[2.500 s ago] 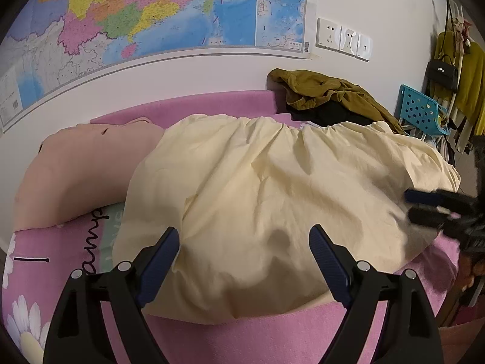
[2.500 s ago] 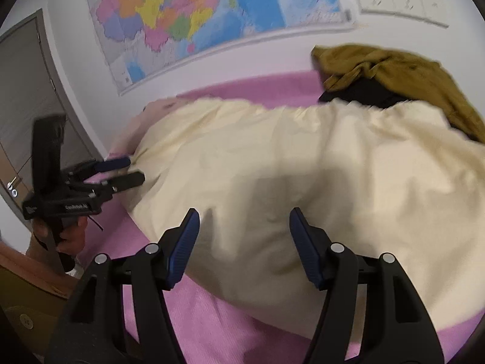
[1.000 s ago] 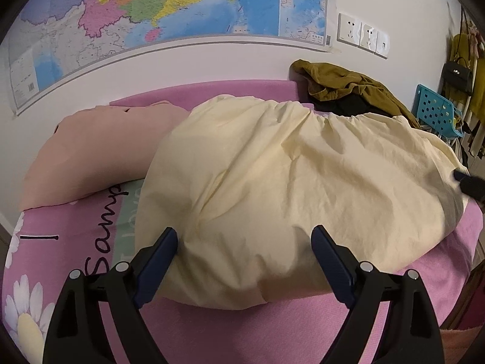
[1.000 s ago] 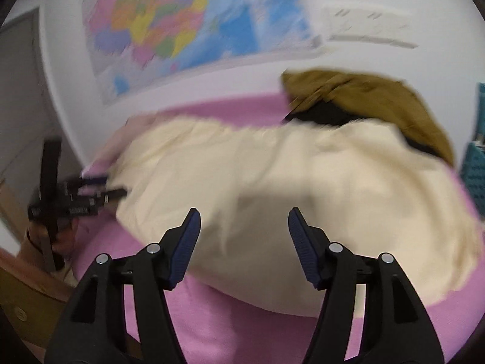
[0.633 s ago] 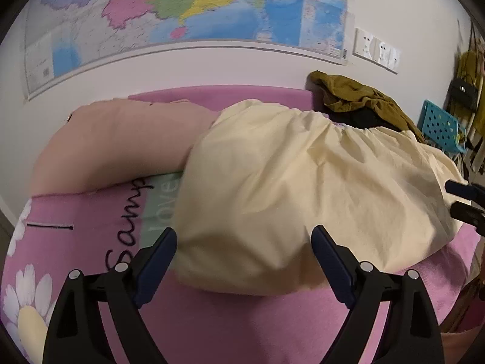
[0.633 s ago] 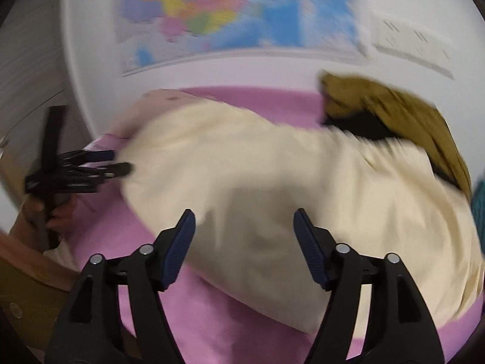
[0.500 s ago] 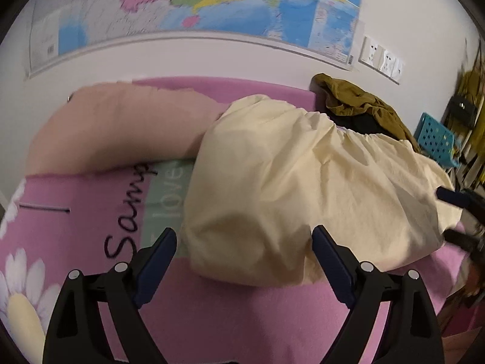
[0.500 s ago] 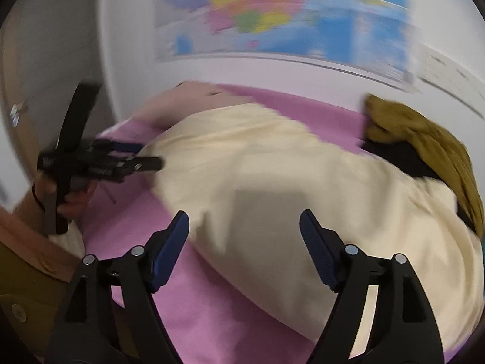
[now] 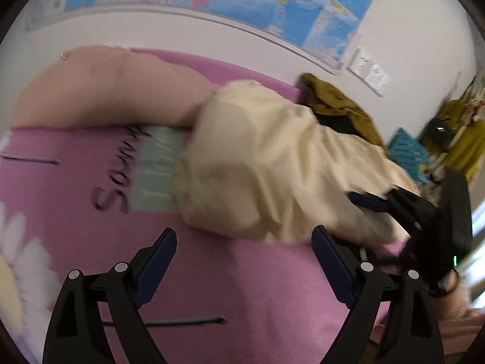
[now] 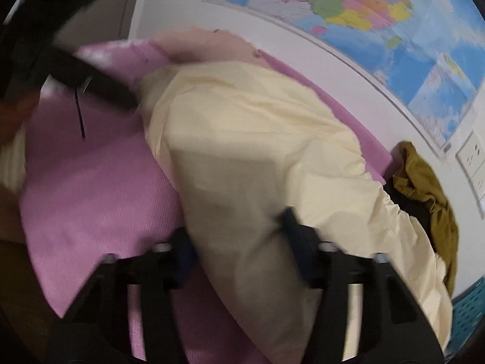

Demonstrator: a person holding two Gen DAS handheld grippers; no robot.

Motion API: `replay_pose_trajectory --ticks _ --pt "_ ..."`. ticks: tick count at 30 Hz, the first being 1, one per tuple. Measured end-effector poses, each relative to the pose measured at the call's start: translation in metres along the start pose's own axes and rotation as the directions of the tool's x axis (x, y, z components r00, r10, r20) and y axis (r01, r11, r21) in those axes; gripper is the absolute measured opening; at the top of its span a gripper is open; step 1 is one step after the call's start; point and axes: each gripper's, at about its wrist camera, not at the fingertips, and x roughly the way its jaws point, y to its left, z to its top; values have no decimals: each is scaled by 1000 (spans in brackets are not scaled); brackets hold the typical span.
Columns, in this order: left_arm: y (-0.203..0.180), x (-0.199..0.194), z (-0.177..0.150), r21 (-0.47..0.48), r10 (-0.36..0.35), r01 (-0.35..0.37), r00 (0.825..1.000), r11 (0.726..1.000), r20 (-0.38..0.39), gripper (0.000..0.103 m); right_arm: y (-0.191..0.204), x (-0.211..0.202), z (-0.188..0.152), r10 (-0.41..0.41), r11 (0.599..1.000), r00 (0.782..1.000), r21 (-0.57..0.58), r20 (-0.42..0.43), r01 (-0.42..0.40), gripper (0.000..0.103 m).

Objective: Fold large clothes

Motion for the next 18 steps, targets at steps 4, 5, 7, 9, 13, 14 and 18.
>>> replay_pose_trajectory --ticks 4,5,7,9,13,14,18 --pt "-8 15 0 -29 -113 112 993 993 -42 87 -28 -15 11 54 987 996 147 70 -64 25" --pt "-10 19 0 -41 -137 135 989 990 -47 87 -33 -17 12 66 982 994 171 82 -79 25" --pt "-10 28 5 -94 -201 196 979 976 -45 87 -38 -20 13 74 976 993 196 95 -92 25" --pt "-6 35 11 -172 -247 240 969 955 -18 89 -35 -19 12 81 975 993 199 89 -97 25" --pt "10 47 22 -305 -349 342 936 889 35 91 -30 -18 8 95 970 992 214 84 -111 26" --pt "14 51 23 -336 -366 359 929 871 44 91 -32 -18 7 112 963 990 236 90 -131 27" --pt "13 60 31 -356 -378 369 925 858 48 91 -34 -18 4 145 947 984 274 101 -168 30"
